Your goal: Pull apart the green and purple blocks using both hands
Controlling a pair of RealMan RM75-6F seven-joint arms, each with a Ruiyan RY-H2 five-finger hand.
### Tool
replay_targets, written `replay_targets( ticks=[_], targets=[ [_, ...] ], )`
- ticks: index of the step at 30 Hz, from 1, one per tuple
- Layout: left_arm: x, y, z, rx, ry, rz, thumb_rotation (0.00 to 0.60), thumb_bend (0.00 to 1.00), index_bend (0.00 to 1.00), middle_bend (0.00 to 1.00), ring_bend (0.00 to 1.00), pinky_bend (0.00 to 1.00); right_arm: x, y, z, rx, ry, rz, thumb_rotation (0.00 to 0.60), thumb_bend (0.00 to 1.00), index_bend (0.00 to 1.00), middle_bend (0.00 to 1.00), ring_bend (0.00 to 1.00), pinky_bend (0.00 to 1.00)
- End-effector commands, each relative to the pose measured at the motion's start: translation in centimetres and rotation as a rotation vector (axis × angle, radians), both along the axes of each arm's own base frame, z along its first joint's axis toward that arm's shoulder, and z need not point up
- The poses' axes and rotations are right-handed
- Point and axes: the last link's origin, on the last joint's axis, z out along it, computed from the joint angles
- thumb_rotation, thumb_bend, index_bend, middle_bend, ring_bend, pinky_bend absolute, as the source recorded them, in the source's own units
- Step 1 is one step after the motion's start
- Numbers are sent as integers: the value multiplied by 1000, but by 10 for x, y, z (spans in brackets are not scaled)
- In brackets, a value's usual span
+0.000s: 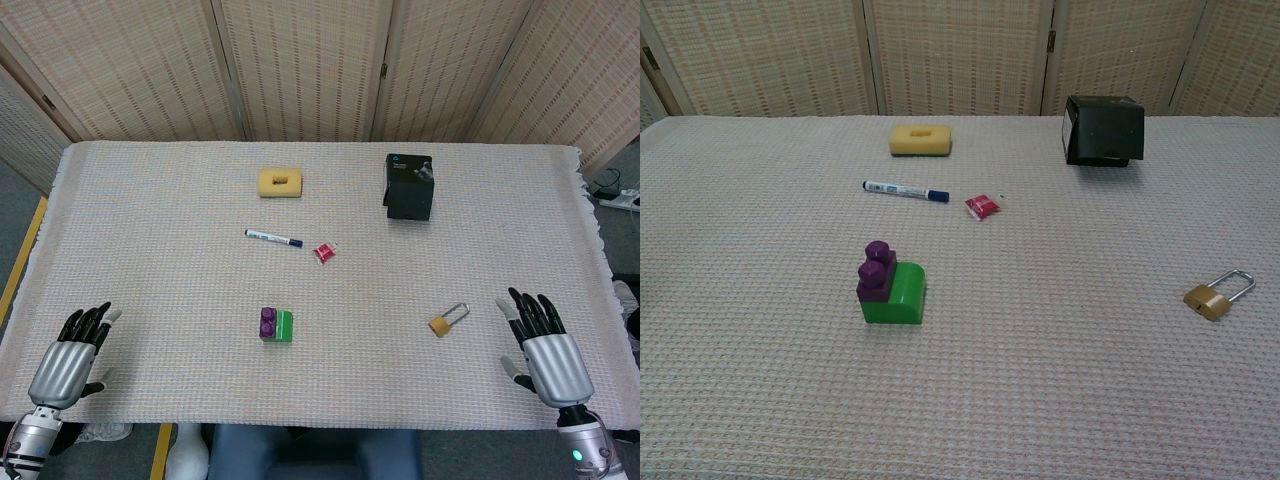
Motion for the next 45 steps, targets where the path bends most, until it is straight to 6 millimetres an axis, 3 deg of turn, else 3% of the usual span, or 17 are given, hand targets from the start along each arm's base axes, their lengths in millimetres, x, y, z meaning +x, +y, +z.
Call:
replay_targets(
  ticks=[1,7,13,17,22,27,36,45],
  targets=[
    [0,0,-1,-1,3,3,600,341,0,0,0,0,0,-1,0,1,-1,0,600,329,0,0,0,0],
    [5,0,-8,-15,-10,-34,600,341,0,0,0,0,1,2,3,-3,-9,9,600,330,0,0,0,0],
    [21,6,-26,-89,-250,-84,600,344,99,0,0,0,1,5,7,-22,-25,14,600,329,0,0,0,0],
    [42,13,-39,-111,-432,26,600,352,147,0,0,0,3,4,5,0,-31,24,600,329,0,0,0,0],
    [65,23,-52,-254,-457,179,600,302,90,0,0,0,4,5,4,9,-34,35,600,330,0,0,0,0],
    [86,42,-61,-258,-566,268,600,300,116,0,0,0,4,6,5,10,-38,37,600,329,0,0,0,0],
    [112,59,-84,-210,-501,218,600,336,107,0,0,0,4,7,8,14,-54,42,600,330,0,0,0,0],
    [133,66,-111,-285,-484,158,600,407,142,0,0,0,4,5,4,14,-41,36,600,329,0,0,0,0]
  ],
)
